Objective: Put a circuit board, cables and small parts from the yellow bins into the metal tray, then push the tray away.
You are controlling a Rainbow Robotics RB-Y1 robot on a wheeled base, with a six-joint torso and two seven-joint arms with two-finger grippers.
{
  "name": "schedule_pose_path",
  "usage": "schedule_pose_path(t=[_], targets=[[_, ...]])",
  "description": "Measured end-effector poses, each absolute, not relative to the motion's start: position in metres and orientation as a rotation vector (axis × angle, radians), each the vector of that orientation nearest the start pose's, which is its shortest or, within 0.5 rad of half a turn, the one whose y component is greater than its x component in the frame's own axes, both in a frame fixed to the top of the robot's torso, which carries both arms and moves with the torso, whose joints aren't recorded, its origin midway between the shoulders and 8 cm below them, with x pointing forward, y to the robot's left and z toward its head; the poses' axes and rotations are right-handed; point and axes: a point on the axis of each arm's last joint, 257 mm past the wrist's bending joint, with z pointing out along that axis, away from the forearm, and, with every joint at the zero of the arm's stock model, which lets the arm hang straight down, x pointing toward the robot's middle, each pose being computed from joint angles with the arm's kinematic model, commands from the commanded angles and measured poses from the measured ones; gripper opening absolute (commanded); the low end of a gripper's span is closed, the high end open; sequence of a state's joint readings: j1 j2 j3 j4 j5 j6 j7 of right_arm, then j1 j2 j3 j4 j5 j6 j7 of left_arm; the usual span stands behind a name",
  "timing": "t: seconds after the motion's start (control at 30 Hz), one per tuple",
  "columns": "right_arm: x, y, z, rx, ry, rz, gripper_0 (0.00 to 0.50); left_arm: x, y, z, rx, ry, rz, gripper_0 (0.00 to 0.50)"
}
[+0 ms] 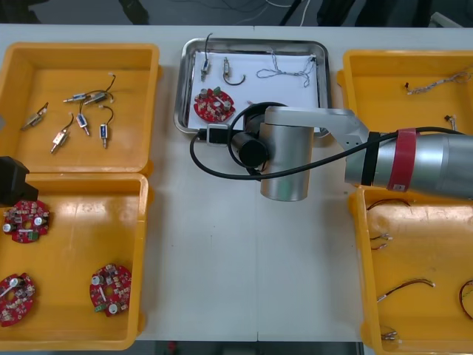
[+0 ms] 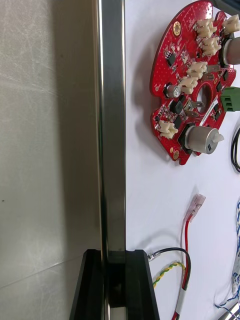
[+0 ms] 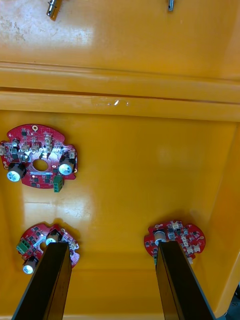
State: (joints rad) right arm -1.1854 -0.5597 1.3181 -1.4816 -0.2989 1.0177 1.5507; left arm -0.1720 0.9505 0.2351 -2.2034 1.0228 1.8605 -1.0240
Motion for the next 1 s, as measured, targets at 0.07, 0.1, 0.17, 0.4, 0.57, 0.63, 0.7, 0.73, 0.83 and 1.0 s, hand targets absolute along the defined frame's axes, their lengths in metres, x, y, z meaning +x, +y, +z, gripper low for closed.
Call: schedule_pose_path(t=[0.07,0.1,0.17,0.4,0.57,0.63,0.7,0.73,0.83,1.0], targets=[[0.591,-0.026,-0.203,-1.597,1.583,-0.718,0.0,0.365,0.359,-0.152,-0.129,2.721,-0.039,0.5],[0.591,-0.026,-0.203,-1.597,1.583,-0.718,0.0,0.365,0.359,-0.152,-0.129,2.721,-0.039,0.5],[0.591,-0.026,-0.203,-1.596,1.583,-0.719,0.064,0.365,0.359,-0.152,-0.129,2.721,-0.039,0.5],[0.591,-0.027,-0.203,-1.596,1.585,-0.721,0.5,0.365,0.359,-0.152,-0.129,2.721,-0.039,0.5],[0.591,-0.028,-0.204,-1.596,1.585,-0.721,0.5,0.365,0.359,-0.152,-0.129,2.721,-0.039,0.5],[0.591,-0.027,-0.203,-1.596,1.585,-0.721,0.5,0.365,0.359,-0.152,-0.129,2.721,-0.039,0.5],[0.589,-0.026,-0.202,-1.597,1.584,-0.72,0.5,0.365,0.359,-0.152,-0.129,2.721,-0.039,0.5],[0.587,-0.025,-0.202,-1.598,1.585,-0.721,0.5,0.365,0.359,-0.152,-0.129,2.721,-0.039,0.5],[0.576,-0.023,-0.196,-1.6,1.599,-0.74,0.5,0.365,0.359,-0.152,-0.129,2.721,-0.039,0.5],[0.55,-0.009,-0.183,-1.602,1.608,-0.714,0.5,0.365,0.359,-0.152,-0.129,2.721,-0.039,0.5]])
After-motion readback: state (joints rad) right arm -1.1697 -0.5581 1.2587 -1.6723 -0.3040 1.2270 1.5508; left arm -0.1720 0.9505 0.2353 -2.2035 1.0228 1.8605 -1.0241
